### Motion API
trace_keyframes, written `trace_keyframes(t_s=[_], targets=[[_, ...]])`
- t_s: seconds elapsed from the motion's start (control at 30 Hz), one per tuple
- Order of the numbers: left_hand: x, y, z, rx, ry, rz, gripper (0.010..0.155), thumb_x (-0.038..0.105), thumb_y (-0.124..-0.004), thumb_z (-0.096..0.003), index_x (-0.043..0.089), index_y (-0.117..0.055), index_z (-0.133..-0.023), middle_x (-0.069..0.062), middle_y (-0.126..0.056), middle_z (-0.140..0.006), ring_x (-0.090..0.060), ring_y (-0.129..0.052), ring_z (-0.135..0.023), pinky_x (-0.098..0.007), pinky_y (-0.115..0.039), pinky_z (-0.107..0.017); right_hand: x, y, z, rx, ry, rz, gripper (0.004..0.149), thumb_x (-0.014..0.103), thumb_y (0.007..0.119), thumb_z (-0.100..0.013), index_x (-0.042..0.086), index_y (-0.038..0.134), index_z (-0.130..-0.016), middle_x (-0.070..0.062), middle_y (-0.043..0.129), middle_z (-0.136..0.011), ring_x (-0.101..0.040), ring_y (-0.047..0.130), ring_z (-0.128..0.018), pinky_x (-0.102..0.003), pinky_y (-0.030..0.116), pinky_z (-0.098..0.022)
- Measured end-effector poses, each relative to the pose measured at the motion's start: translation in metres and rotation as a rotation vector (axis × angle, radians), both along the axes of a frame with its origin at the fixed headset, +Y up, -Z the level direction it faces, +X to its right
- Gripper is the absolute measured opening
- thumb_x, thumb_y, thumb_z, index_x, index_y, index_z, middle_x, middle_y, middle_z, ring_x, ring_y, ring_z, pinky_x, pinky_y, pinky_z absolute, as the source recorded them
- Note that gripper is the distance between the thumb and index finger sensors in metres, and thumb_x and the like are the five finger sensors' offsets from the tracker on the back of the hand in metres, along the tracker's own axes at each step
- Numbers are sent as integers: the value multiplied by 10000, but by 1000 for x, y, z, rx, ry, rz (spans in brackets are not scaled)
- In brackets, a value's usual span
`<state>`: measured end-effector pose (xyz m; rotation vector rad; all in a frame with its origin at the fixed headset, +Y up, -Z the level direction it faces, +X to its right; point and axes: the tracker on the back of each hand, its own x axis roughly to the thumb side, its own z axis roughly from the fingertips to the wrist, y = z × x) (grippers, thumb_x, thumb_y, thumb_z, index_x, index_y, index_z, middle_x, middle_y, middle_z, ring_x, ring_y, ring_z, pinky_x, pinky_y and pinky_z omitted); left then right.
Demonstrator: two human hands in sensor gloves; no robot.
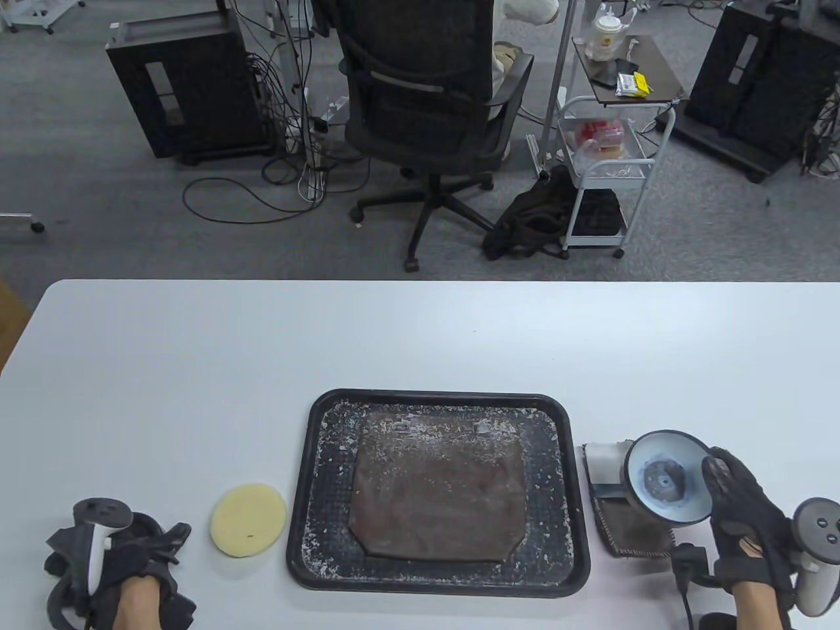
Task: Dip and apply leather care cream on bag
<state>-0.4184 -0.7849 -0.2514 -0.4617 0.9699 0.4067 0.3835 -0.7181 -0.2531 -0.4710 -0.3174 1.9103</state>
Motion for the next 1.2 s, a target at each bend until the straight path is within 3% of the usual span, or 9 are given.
trace_keyframes(t_s=[0.1,0.2,0.37,0.47,0.57,0.73,0.9,1.07,1.2], targets=[[1,2,0,-13,-3,-24,1205,778,-830,-214,350,-33,-1009,-12,12,-1103,-393,-138,-1083,-657,-398,-769,-2,1,-1,2,6,18,747,582,729,-456,47,738,-977,-120,970,-653,-248,1042,-400,-509,795,-534],[0,4,1,-37,-4,-19,1240,823,-825,-193,358,-4,-999,-80,47,-1085,-370,-180,-1067,-583,-468,-731,-2,0,-2,1,9,23,750,584,729,-455,48,736,-980,-119,968,-658,-248,1042,-404,-510,793,-536],[1,9,0,3,16,-76,1241,787,-877,-199,323,-70,-1019,-75,-98,-1125,-376,-250,-1072,-618,-511,-713,-5,-2,-5,-9,23,43,749,581,732,-455,46,736,-980,-123,967,-660,-251,1043,-402,-510,795,-534],[4,25,1,135,30,-77,1230,788,-878,-194,314,-107,-1028,-63,-140,-1130,-379,-296,-1068,-620,-534,-706,-8,-2,-7,-13,35,59,748,581,734,-454,48,736,-980,-124,967,-660,-246,1046,-388,-506,801,-529],[20,52,0,338,-22,-68,1226,793,-876,-195,306,-125,-1033,-66,-154,-1130,-385,-310,-1066,-620,-546,-700,-15,-1,-10,-12,50,61,750,582,731,-456,48,734,-981,-124,964,-658,-232,1048,-358,-495,816,-516],[89,93,-7,610,-303,-161,1217,822,-849,-194,290,-157,-1042,-81,-191,-1129,-398,-355,-1055,-615,-586,-677,-38,7,-10,26,75,75,748,583,725,-460,54,724,-988,-122,957,-669,-218,1042,-340,-487,820,-511],[183,109,-8,768,-592,43,1209,817,-851,-215,284,-161,-1053,-90,-188,-1134,-408,-348,-1060,-624,-579,-678,-80,17,-13,45,161,101,758,592,719,-461,60,706,-1000,-120,941,-686,-214,1034,-362,-491,808,-525],[279,120,-3,836,-873,169,1205,826,-838,-221,295,-155,-1058,-80,-177,-1139,-398,-339,-1066,-617,-577,-687,-128,25,-15,69,258,130,756,594,712,-466,67,695,-1008,-117,932,-700,-208,1033,-367,-488,807,-529],[336,122,-2,844,-976,347,1205,834,-831,-223,297,-150,-1059,-78,-175,-1140,-392,-341,-1068,-611,-582,-689,-165,26,-18,50,327,187,749,581,710,-471,68,682,-1015,-125,919,-741,-205,1032,-364,-485,809,-529]])
